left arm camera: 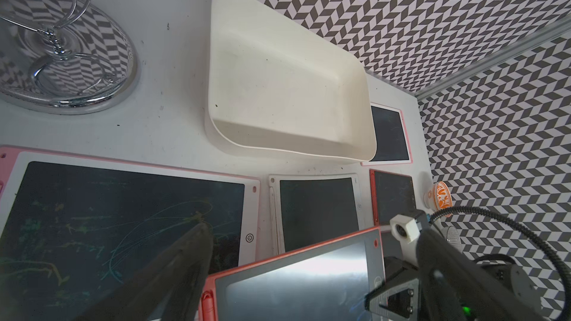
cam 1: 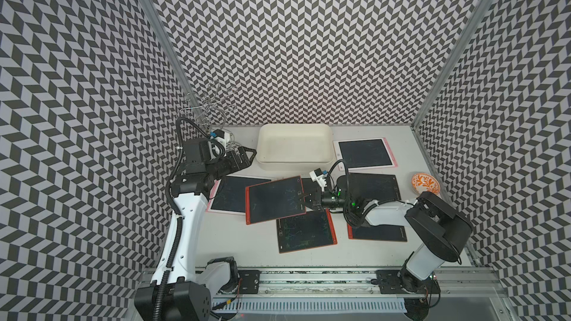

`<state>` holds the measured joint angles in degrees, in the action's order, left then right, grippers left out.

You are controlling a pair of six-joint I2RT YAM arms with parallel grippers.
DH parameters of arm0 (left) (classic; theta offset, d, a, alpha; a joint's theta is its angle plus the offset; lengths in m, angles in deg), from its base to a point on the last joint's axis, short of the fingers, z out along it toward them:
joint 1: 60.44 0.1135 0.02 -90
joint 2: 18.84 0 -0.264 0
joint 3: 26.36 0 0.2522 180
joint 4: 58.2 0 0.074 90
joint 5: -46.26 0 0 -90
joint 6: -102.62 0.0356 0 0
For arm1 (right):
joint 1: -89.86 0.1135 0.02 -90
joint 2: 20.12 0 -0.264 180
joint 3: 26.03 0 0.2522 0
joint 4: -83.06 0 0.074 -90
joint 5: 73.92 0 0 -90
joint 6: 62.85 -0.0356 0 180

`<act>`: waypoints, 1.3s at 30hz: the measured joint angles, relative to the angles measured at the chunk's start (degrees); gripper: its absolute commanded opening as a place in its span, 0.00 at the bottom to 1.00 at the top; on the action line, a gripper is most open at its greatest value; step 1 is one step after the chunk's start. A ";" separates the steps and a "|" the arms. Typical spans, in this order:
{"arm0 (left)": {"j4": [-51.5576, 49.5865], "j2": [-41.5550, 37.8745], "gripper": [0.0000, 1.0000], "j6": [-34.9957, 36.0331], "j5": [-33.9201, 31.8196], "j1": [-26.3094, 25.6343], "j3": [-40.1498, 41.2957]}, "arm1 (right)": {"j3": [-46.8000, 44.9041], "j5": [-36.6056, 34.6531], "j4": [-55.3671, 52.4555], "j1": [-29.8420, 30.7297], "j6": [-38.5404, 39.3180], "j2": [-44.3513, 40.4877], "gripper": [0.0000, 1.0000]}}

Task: Take out the writing tablet from the storage box
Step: Place the writing tablet at the center of the board.

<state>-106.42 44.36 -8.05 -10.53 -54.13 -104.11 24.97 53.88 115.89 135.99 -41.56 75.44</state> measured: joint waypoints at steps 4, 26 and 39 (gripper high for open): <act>0.15 0.00 0.99 -0.50 0.39 0.00 0.20 | -1.29 -6.34 0.20 5.33 -3.04 0.02 0.00; 4.50 -2.14 0.99 -1.49 1.51 -0.02 6.38 | 7.23 -29.88 3.39 23.50 -12.31 11.87 0.00; 8.11 -2.14 0.99 -1.51 1.46 -0.74 9.66 | 17.68 -33.83 0.07 25.90 -13.77 20.63 0.00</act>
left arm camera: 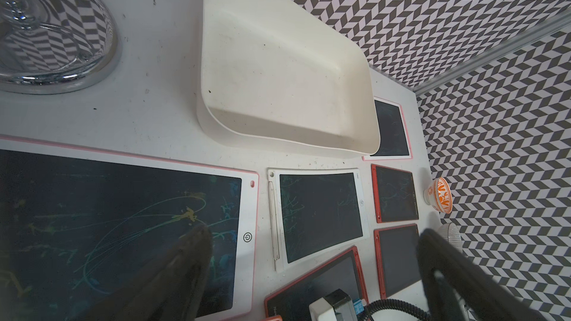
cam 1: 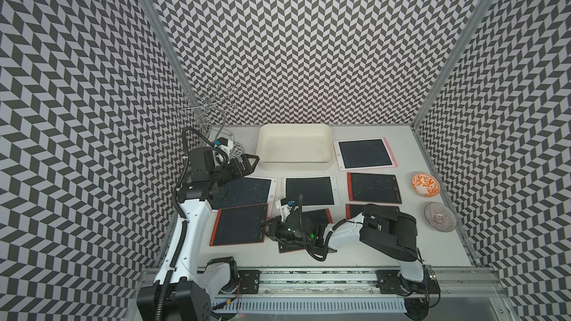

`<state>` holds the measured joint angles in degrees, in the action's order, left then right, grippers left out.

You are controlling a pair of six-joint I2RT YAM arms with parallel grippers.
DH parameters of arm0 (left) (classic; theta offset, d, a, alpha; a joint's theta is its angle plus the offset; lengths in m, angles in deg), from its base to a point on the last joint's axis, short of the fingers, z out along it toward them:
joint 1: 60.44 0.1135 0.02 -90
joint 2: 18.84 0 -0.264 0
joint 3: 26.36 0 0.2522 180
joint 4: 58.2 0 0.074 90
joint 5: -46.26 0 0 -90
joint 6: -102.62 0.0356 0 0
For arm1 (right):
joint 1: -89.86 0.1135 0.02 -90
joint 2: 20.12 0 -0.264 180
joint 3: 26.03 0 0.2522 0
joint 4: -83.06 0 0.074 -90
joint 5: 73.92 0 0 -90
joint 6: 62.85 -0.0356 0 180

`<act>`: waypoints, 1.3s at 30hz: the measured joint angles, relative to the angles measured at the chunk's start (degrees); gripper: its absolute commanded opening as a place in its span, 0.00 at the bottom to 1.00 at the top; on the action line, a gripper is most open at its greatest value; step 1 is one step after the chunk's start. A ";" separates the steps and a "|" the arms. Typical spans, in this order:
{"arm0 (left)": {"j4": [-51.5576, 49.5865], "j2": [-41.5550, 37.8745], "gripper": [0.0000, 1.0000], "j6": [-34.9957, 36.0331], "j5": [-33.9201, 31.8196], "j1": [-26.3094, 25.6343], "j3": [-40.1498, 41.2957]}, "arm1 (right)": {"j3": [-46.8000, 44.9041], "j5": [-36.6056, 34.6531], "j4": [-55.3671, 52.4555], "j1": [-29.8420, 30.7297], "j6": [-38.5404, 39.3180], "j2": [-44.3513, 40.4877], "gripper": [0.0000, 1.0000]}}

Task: Take out the writing tablet from the storage box
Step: Place the writing tablet at the center of the board.

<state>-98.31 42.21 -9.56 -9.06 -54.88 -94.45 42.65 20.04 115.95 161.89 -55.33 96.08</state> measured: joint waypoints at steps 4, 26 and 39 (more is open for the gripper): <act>1.01 0.00 0.99 0.00 -0.09 -0.31 0.44 | 2.27 -0.50 -1.09 0.92 -0.11 1.84 0.00; 2.32 -0.02 0.99 -0.02 -0.59 -0.33 1.81 | 4.96 -0.61 -2.69 2.86 -2.16 5.77 0.33; 2.34 -0.02 0.99 -0.02 -0.61 -0.35 1.81 | 4.92 -2.40 -6.99 3.02 -2.43 5.75 0.75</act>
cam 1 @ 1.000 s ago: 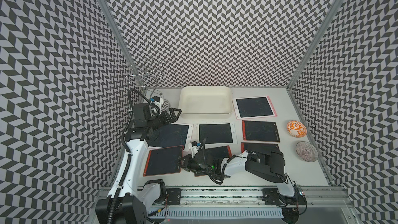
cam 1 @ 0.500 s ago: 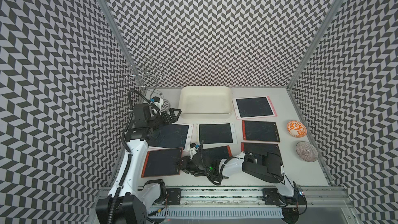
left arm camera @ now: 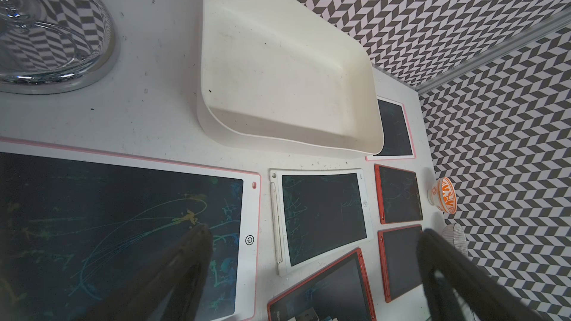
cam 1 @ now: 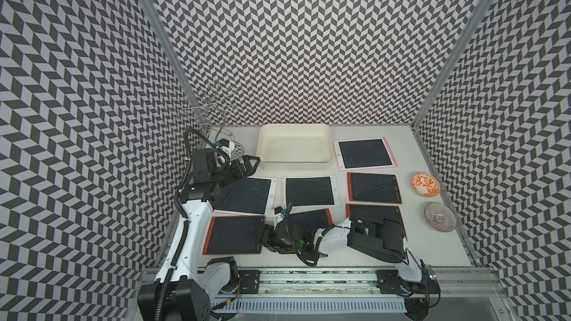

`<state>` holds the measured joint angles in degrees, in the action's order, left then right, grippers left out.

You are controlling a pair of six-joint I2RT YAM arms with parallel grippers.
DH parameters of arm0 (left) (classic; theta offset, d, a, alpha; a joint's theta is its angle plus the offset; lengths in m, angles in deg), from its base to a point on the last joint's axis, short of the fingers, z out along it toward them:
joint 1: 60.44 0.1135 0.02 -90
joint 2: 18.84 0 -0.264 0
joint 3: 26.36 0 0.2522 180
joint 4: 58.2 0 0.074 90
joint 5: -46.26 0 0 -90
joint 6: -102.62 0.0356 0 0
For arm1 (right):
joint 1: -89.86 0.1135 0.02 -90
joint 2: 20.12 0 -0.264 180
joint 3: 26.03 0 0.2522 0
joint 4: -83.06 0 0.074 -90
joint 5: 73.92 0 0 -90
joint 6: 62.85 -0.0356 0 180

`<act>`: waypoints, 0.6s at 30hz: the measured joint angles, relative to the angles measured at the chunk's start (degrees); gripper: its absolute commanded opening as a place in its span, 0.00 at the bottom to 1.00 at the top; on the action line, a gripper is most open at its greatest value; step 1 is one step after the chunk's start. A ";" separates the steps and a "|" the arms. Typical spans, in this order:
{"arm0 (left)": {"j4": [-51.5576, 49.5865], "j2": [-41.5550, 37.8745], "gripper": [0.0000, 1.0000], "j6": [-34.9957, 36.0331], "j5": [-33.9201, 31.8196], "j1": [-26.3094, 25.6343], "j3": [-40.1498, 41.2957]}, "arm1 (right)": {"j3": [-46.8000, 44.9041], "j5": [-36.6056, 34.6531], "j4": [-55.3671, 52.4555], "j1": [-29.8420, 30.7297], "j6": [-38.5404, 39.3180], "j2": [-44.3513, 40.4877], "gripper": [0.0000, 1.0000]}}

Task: Take out the writing tablet from the storage box
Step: Place the writing tablet at the center of the board.

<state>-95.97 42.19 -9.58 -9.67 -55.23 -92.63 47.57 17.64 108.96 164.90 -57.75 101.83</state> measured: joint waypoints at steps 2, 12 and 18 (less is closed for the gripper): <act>0.00 0.00 0.99 0.00 0.00 0.00 0.00 | -0.02 -0.35 0.17 0.00 0.00 -0.24 0.89; -0.02 0.02 0.99 0.02 -0.39 0.02 0.00 | 0.02 -2.25 -4.70 0.07 0.90 -3.26 0.99; -0.02 0.02 0.99 0.00 -0.50 0.02 0.00 | 0.02 -3.41 -10.27 0.70 1.57 -5.55 0.99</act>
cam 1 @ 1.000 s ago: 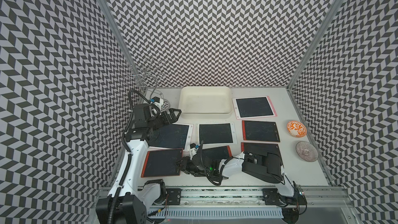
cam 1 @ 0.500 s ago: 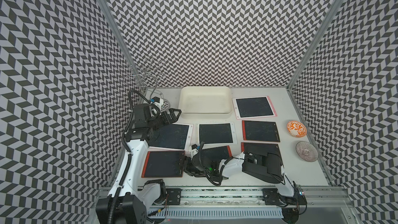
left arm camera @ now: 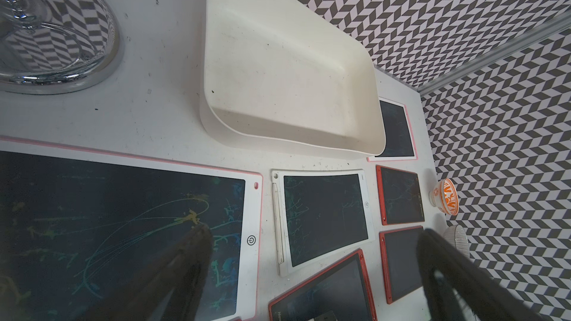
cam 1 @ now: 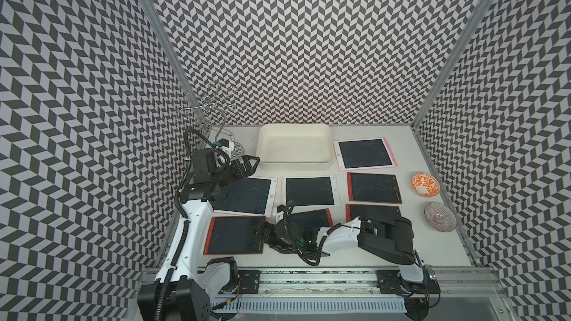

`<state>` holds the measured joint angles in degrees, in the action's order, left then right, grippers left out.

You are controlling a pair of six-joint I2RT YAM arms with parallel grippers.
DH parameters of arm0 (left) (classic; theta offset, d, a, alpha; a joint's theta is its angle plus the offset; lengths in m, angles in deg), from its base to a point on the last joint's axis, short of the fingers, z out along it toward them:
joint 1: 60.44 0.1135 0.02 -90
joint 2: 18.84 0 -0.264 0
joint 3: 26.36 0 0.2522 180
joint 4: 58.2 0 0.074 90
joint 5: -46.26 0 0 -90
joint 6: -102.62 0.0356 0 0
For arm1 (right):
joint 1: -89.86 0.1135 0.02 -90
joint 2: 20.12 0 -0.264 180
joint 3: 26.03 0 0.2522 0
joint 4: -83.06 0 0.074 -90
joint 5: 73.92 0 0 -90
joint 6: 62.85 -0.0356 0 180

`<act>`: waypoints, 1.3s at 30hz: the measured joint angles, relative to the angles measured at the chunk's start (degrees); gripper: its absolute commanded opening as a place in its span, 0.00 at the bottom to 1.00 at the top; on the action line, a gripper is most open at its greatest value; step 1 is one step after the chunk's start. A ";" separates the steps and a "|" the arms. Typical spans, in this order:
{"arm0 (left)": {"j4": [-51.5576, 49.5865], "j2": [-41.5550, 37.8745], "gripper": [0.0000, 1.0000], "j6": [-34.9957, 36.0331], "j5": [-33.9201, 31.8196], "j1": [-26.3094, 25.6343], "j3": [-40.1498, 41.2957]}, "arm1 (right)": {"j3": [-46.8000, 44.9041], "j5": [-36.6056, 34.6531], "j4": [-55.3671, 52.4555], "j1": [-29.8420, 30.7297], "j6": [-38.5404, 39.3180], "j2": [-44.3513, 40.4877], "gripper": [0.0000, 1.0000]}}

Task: Take out the writing tablet from the storage box
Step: Place the writing tablet at the center of the board, then reset both arms

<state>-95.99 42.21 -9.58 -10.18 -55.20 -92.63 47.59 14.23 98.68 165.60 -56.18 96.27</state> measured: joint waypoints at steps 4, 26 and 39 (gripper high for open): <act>0.00 0.00 0.99 0.02 -0.37 -0.02 0.00 | 0.00 -1.25 -4.07 0.59 1.07 -2.32 0.99; -1.18 -0.02 0.99 0.02 -5.03 0.00 -0.11 | 7.80 -1.73 -14.58 -6.88 19.04 -3.13 1.00; -1.79 -0.02 0.99 -1.44 -6.95 0.00 -2.89 | 17.40 5.05 -18.67 -9.84 27.28 5.53 1.00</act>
<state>-97.79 42.19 -11.02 -17.13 -55.20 -95.52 64.99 19.28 80.02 155.77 -28.90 101.80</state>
